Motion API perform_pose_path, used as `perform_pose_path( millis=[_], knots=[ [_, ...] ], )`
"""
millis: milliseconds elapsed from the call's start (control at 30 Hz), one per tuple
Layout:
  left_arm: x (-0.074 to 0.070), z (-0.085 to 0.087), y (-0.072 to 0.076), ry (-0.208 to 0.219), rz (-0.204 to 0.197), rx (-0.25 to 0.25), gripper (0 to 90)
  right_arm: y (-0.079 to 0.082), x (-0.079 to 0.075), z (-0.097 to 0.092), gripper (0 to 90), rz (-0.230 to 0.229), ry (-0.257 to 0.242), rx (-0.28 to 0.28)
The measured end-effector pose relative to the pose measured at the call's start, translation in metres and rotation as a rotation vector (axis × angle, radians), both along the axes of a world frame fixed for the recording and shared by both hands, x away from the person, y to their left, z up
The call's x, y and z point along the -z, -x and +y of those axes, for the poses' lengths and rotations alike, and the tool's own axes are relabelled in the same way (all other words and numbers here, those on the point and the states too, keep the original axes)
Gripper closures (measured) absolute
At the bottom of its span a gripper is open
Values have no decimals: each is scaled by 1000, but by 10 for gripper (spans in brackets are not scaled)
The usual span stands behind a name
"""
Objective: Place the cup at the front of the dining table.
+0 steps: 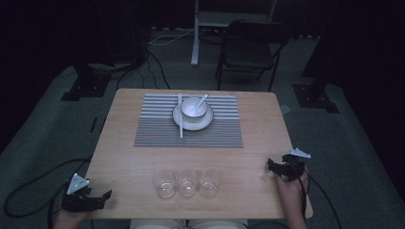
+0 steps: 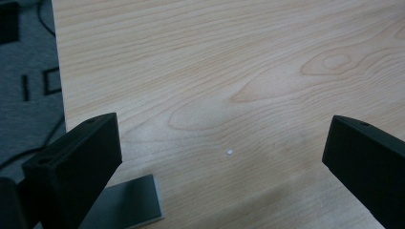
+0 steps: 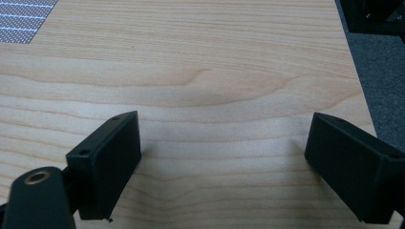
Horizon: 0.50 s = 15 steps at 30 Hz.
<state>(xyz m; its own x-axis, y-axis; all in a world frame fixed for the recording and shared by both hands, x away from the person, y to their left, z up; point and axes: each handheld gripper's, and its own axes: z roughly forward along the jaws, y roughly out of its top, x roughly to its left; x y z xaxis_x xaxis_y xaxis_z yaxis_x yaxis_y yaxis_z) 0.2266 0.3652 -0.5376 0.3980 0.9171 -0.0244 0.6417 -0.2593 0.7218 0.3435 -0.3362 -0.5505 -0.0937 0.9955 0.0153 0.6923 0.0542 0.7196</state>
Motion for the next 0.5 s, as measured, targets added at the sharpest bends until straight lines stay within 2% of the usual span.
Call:
perform_pose_path(
  millis=[67, 267, 500],
  knots=[
    [5, 3, 0, -4, 15, 4, 0, 0, 0, 0, 114, 0, 0, -1],
    [8, 10, 1, 56, 11, 10, 0, 1, 0, 0, 115, 1, 0, -2],
    [9, 10, 1, 49, 16, 27, 0, 1, 0, -1, 115, 0, 1, -8]
  ],
)
